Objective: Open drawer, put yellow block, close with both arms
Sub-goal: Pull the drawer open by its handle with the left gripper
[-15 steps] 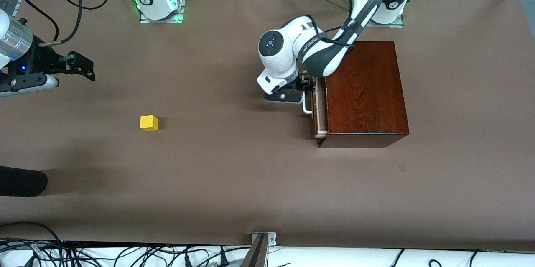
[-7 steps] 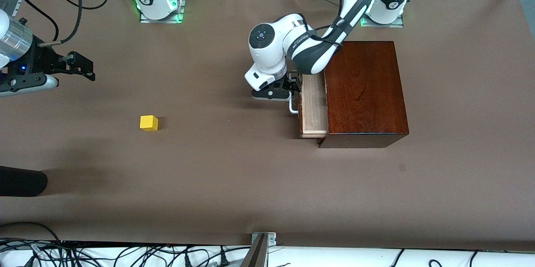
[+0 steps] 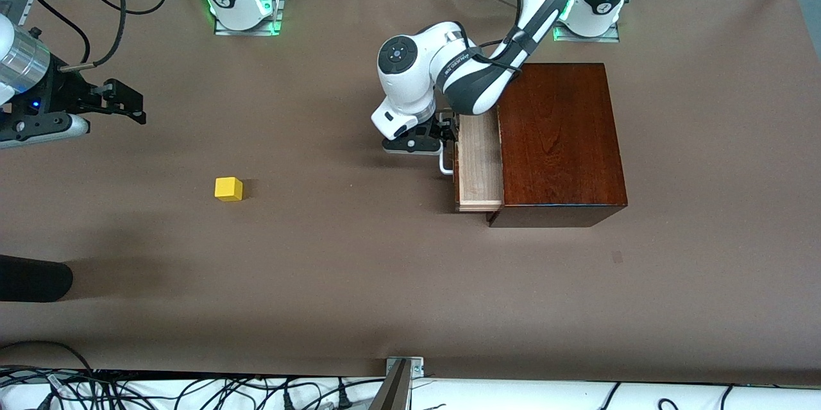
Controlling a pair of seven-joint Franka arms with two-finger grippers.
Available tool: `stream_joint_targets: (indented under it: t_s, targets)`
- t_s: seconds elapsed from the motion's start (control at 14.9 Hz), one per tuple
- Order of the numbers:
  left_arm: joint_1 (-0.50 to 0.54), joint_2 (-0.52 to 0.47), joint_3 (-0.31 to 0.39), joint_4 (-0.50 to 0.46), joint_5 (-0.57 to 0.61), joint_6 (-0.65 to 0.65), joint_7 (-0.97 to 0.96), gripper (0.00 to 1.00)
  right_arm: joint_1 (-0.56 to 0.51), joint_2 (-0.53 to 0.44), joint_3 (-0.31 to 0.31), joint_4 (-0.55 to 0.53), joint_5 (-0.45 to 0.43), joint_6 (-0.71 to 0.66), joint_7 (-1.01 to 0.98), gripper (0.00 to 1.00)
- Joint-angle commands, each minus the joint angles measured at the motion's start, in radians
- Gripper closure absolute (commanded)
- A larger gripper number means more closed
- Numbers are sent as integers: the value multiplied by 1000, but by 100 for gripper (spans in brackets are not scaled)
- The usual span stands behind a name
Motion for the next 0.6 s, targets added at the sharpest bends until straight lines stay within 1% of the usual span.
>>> stream_joint_targets:
  t_s: [0.0,0.2,0.34,0.54]
  targets:
    - [-30,50,-10,70,-26,65,-16,0,-8,9,3,26,6,-18,-9,0]
    - [-23,28,-10,71,-22,60,-11,0,-8,9,3,26,6,-18,-9,0]
    - [-16,-5,-10,70,-24,42,-6,0,-8,9,3,26,6,-16,-9,0]
    - [0,-70,-9,71,-24,-96,0,0,-6,9,8,26,6,-19,-9,0]
